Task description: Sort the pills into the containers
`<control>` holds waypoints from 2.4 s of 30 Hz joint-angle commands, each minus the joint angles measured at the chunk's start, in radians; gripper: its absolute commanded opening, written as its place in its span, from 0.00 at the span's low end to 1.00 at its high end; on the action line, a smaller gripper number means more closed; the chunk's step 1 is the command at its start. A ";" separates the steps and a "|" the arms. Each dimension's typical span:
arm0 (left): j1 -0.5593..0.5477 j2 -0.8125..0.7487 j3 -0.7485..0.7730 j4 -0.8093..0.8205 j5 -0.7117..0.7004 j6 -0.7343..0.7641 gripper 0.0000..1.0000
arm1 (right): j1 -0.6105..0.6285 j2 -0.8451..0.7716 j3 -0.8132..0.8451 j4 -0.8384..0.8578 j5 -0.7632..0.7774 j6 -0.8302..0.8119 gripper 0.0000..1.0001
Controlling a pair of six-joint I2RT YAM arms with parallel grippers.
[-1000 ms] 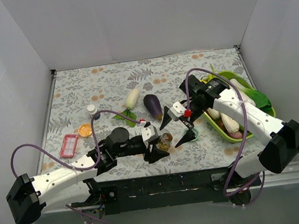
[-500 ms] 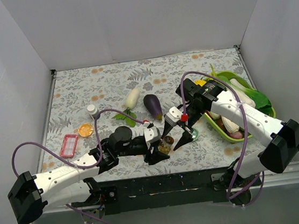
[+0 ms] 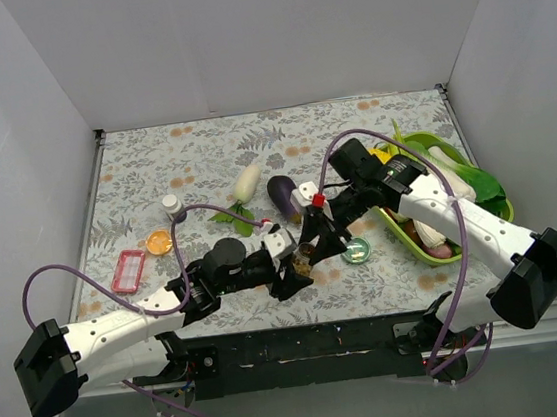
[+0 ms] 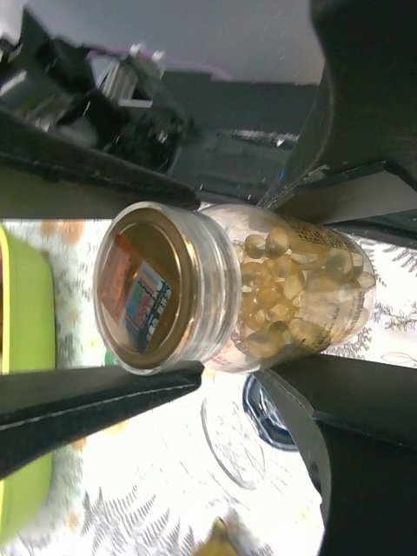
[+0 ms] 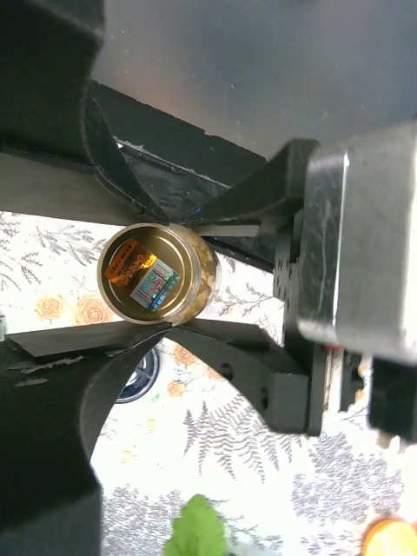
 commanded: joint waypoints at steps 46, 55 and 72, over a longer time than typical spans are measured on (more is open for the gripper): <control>0.006 -0.107 -0.012 -0.029 0.244 -0.023 0.00 | 0.081 0.048 0.088 -0.286 -0.199 -0.445 0.80; 0.005 -0.099 -0.005 -0.019 0.229 -0.017 0.00 | 0.091 0.054 0.087 -0.183 -0.144 -0.290 0.50; 0.005 -0.158 -0.037 0.277 -0.517 -0.015 0.00 | 0.062 0.059 -0.113 0.521 0.400 0.843 0.01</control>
